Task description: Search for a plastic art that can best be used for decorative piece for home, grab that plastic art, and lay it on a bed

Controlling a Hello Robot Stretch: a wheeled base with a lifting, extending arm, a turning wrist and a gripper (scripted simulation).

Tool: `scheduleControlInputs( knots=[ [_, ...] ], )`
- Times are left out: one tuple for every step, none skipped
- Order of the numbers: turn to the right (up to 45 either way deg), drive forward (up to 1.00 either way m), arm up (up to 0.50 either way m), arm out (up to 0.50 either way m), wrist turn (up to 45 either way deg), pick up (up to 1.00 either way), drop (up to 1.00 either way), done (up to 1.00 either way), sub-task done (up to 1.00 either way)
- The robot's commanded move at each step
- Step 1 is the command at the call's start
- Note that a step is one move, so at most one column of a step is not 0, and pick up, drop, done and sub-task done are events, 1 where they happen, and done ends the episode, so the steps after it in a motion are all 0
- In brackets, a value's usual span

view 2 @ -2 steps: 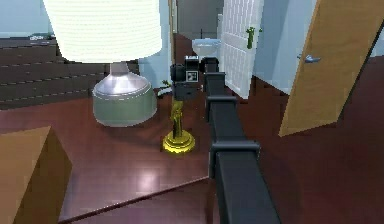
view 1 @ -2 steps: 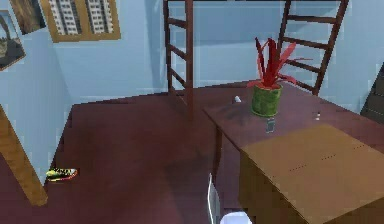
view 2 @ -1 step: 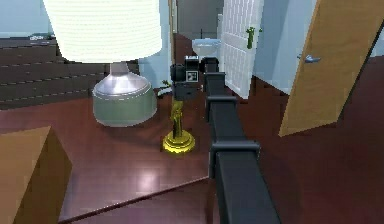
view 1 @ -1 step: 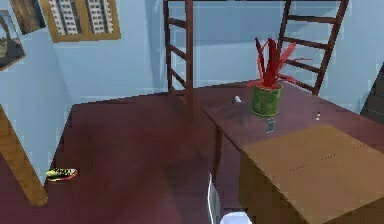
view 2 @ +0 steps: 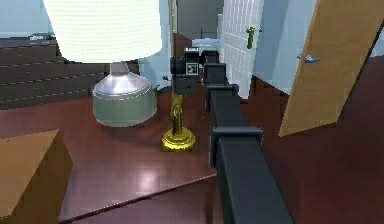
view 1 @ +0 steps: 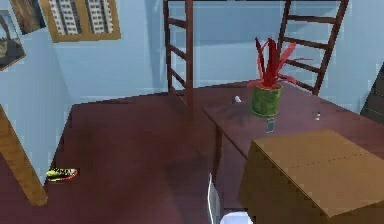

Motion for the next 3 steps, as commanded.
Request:
scheduleControlInputs(
  knots=[
    [0.0,0.00,0.00,0.00,-45.0,0.00,0.00,0.00,0.00],
    [0.0,0.00,0.00,0.00,-45.0,0.00,0.00,0.00,0.00],
    [0.0,0.00,0.00,0.00,-27.0,0.00,0.00,0.00,0.00]
  ],
)
